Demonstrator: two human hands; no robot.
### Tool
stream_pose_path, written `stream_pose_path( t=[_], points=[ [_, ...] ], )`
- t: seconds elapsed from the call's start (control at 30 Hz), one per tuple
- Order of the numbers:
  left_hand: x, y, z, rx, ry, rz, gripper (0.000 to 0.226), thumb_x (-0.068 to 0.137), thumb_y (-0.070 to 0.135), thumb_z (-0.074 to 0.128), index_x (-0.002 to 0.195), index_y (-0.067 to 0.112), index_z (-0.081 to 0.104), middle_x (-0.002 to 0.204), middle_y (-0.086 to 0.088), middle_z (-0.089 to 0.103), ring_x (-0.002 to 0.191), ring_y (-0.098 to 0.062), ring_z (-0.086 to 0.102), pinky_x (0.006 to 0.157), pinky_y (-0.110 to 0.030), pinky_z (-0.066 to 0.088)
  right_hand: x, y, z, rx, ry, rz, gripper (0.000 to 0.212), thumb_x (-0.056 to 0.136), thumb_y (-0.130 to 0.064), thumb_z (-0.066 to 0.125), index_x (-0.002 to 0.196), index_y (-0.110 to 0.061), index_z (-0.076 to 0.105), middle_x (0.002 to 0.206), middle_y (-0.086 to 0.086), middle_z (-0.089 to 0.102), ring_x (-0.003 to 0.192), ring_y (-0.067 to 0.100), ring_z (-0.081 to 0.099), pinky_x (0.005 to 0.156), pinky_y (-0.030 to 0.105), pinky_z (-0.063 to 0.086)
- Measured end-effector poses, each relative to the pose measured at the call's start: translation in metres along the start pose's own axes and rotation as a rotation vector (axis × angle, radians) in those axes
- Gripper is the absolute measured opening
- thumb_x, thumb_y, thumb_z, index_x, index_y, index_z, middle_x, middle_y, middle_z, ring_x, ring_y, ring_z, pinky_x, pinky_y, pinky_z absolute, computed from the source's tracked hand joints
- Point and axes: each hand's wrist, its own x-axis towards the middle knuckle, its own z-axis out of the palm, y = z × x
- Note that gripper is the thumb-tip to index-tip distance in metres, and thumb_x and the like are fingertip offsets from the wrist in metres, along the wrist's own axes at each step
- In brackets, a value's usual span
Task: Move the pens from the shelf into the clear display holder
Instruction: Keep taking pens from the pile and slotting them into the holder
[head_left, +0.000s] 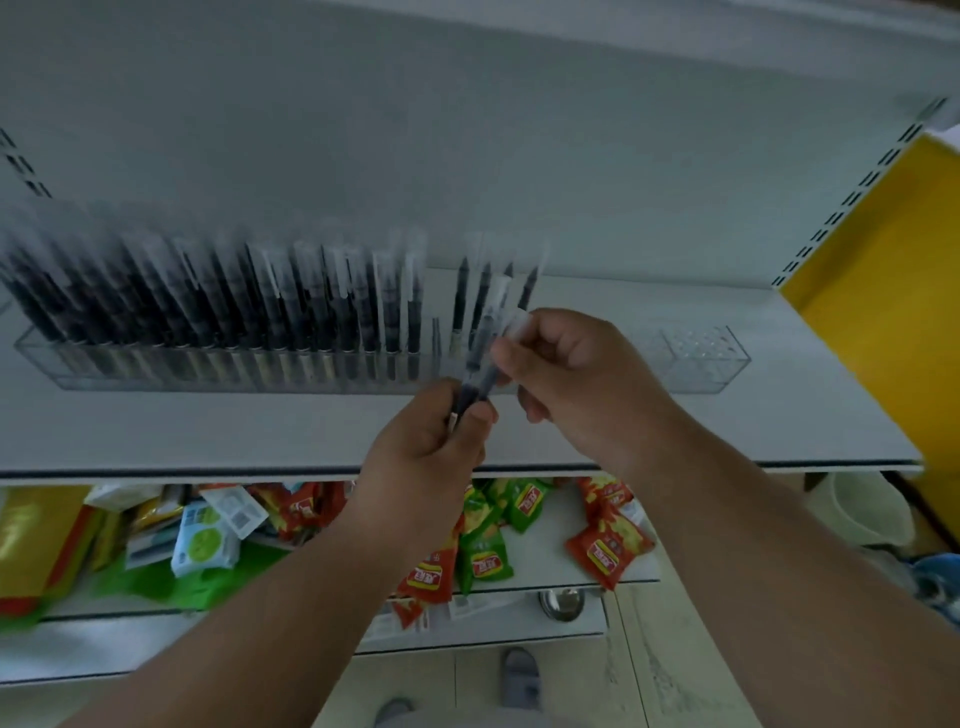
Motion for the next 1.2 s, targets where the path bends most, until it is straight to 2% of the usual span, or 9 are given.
stream_pose_path(
  t=[0.13, 0.3, 0.4, 0.5, 0.67, 0.83, 0.97, 1.07, 1.2],
  points=[
    [0.003, 0.003, 0.018, -0.045, 0.028, -0.014, 0.022, 0.103, 0.025, 0.046, 0.087, 0.022, 0.062, 0.054, 0.005, 0.037, 0.047, -0.013, 0.027, 0.044, -0.025, 0.024, 0.005, 0.005, -0.019, 0.163, 0.044, -0.008, 0.020, 0.095, -0.015, 0.061, 0.081, -0.001, 0.062, 0.052, -0.007, 0.059, 0.046, 0.011, 0.050, 0.048, 0.019, 0.038],
    [0.009, -0.001, 0.025, 0.016, 0.255, -0.053, 0.028, 0.102, 0.026, 0.047, 0.080, 0.017, 0.062, 0.050, 0.008, 0.037, 0.049, -0.013, 0.031, 0.049, -0.029, 0.026, 0.025, 0.014, -0.057, 0.122, 0.322, -0.092, 0.019, 0.096, -0.019, 0.058, 0.080, -0.010, 0.061, 0.071, -0.001, 0.066, 0.051, 0.015, 0.054, 0.050, 0.026, 0.041],
    [0.010, -0.002, 0.031, 0.030, 0.313, -0.017, 0.029, 0.101, 0.026, 0.047, 0.077, 0.018, 0.060, 0.049, 0.009, 0.038, 0.049, -0.013, 0.032, 0.053, -0.032, 0.028, 0.035, 0.023, -0.069, -0.039, 0.382, -0.182, 0.019, 0.097, -0.024, 0.057, 0.078, -0.020, 0.057, 0.080, -0.001, 0.066, 0.053, 0.014, 0.058, 0.056, 0.033, 0.049],
    [0.010, -0.003, 0.039, 0.021, 0.314, 0.017, 0.029, 0.101, 0.024, 0.047, 0.075, 0.022, 0.059, 0.050, 0.010, 0.038, 0.050, -0.014, 0.032, 0.054, -0.033, 0.027, 0.042, 0.024, -0.070, -0.185, 0.380, -0.295, 0.019, 0.098, -0.027, 0.055, 0.079, -0.030, 0.052, 0.083, -0.009, 0.065, 0.064, 0.011, 0.060, 0.064, 0.027, 0.048],
    [0.004, -0.009, 0.038, 0.030, 0.290, 0.017, 0.033, 0.102, 0.023, 0.046, 0.072, 0.028, 0.059, 0.050, 0.010, 0.036, 0.051, -0.016, 0.029, 0.055, -0.037, 0.025, 0.051, 0.017, -0.070, -0.346, 0.344, -0.345, 0.015, 0.099, -0.030, 0.052, 0.087, -0.022, 0.055, 0.074, -0.015, 0.056, 0.069, 0.009, 0.058, 0.065, 0.022, 0.043],
    [0.005, -0.003, 0.028, 0.040, 0.285, 0.005, 0.033, 0.102, 0.024, 0.046, 0.072, 0.028, 0.060, 0.050, 0.009, 0.036, 0.051, -0.016, 0.029, 0.052, -0.035, 0.024, 0.057, 0.016, -0.055, -0.536, 0.205, -0.289, 0.016, 0.099, -0.031, 0.053, 0.098, -0.018, 0.062, 0.091, -0.009, 0.063, 0.079, 0.008, 0.054, 0.066, 0.022, 0.039],
    [0.001, -0.001, 0.022, 0.083, 0.259, 0.010, 0.030, 0.102, 0.025, 0.046, 0.074, 0.026, 0.059, 0.051, 0.008, 0.037, 0.052, -0.016, 0.030, 0.052, -0.034, 0.026, 0.063, 0.021, -0.047, -0.641, 0.171, -0.250, 0.023, 0.099, -0.034, 0.054, 0.091, -0.014, 0.059, 0.083, -0.001, 0.062, 0.078, 0.018, 0.058, 0.066, 0.029, 0.042],
    [0.002, 0.004, 0.020, 0.085, 0.233, 0.013, 0.030, 0.102, 0.024, 0.046, 0.075, 0.022, 0.058, 0.051, 0.009, 0.035, 0.051, -0.016, 0.029, 0.051, -0.032, 0.025, 0.064, 0.026, -0.044, -0.672, 0.103, -0.151, 0.022, 0.098, -0.037, 0.055, 0.089, -0.017, 0.058, 0.081, -0.002, 0.061, 0.081, 0.020, 0.059, 0.067, 0.028, 0.040],
    [0.006, 0.004, 0.022, 0.107, 0.208, 0.030, 0.030, 0.102, 0.025, 0.046, 0.075, 0.025, 0.060, 0.051, 0.009, 0.038, 0.051, -0.013, 0.034, 0.052, -0.031, 0.030, 0.045, 0.031, -0.044, -0.596, 0.232, -0.091, 0.027, 0.091, -0.048, 0.062, 0.091, -0.021, 0.058, 0.083, -0.008, 0.062, 0.078, 0.012, 0.059, 0.065, 0.026, 0.043]
  ],
)
